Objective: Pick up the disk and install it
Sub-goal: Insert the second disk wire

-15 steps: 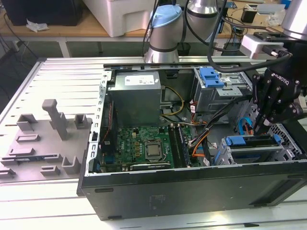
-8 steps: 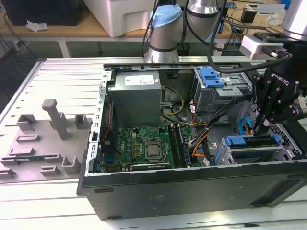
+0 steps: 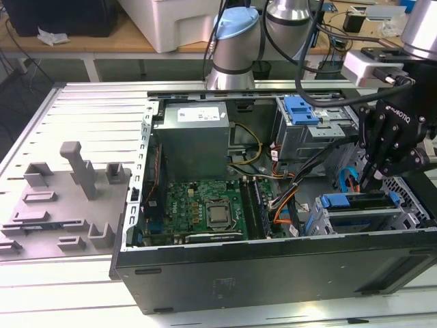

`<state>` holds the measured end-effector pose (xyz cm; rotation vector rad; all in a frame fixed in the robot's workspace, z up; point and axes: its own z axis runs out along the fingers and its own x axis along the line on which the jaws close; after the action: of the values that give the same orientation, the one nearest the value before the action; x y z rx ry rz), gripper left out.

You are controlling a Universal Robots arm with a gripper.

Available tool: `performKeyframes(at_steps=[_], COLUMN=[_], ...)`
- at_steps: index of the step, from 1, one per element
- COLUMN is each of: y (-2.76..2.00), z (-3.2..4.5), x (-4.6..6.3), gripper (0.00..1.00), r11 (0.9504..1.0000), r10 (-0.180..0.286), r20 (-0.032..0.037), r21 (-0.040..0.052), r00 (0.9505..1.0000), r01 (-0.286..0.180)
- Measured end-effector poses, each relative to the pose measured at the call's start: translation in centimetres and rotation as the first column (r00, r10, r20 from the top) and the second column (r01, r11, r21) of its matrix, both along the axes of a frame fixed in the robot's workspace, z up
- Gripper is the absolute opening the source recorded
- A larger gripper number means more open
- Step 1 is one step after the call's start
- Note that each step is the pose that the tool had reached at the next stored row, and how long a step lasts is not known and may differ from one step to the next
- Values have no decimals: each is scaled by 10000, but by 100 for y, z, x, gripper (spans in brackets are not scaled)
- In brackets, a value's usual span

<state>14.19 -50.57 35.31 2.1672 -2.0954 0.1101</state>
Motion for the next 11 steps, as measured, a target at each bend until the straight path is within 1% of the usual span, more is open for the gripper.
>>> performKeyframes(at_steps=[6, 11], y=[-22, -32], z=[-6, -13], x=[0, 0], gripper=[16, 16], r11=[10000, 9999], r10=[0, 0], r20=[0, 0], r21=[57, 102], r00=[10000, 10000], r01=[0, 0])
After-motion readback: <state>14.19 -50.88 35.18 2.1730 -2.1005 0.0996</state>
